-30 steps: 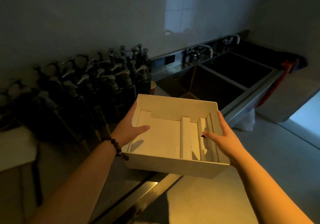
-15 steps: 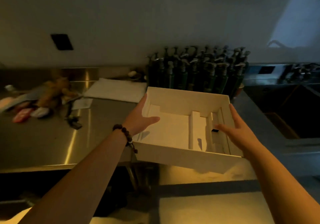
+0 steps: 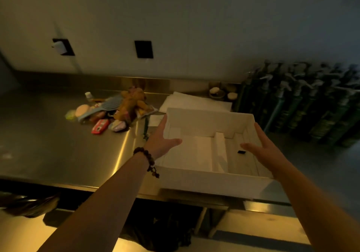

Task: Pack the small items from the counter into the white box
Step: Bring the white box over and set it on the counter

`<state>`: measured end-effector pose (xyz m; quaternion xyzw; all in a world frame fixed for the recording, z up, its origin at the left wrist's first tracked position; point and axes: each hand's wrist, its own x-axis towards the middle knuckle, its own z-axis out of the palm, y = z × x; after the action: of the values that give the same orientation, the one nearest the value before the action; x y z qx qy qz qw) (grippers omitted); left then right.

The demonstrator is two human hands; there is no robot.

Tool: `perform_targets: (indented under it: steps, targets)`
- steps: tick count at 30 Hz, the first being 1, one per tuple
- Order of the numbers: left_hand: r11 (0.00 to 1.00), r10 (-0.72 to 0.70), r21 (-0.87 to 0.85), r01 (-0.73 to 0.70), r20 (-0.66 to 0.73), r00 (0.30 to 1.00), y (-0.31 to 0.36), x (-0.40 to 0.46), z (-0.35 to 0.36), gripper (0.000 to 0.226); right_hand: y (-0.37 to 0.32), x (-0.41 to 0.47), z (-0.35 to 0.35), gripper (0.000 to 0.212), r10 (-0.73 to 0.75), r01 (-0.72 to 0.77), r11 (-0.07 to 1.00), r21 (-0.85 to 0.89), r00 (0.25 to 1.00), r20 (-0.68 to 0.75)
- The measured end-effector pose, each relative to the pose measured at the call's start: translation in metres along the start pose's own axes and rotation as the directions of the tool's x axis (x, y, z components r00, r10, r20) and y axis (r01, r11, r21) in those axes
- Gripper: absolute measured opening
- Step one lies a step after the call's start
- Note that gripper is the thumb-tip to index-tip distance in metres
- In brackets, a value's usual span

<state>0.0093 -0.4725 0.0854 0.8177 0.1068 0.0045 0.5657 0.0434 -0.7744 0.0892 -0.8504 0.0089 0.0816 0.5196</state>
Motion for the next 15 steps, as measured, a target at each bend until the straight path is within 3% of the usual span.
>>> perform_targets:
  steps: [9,15]
  targets:
    - [0.996,-0.064,-0.049,0.069,0.106,0.992,-0.034,0.062,-0.01,0.098,0.0,0.042,0.035,0.082,0.127,-0.13,0.991,-0.04,0.989,-0.071]
    - [0.999,-0.032,-0.006,0.032,0.066,0.997,-0.037,0.099,-0.011,0.095,-0.005,0.073,0.038,0.081,0.125,-0.126,0.992,-0.009,0.99,-0.07]
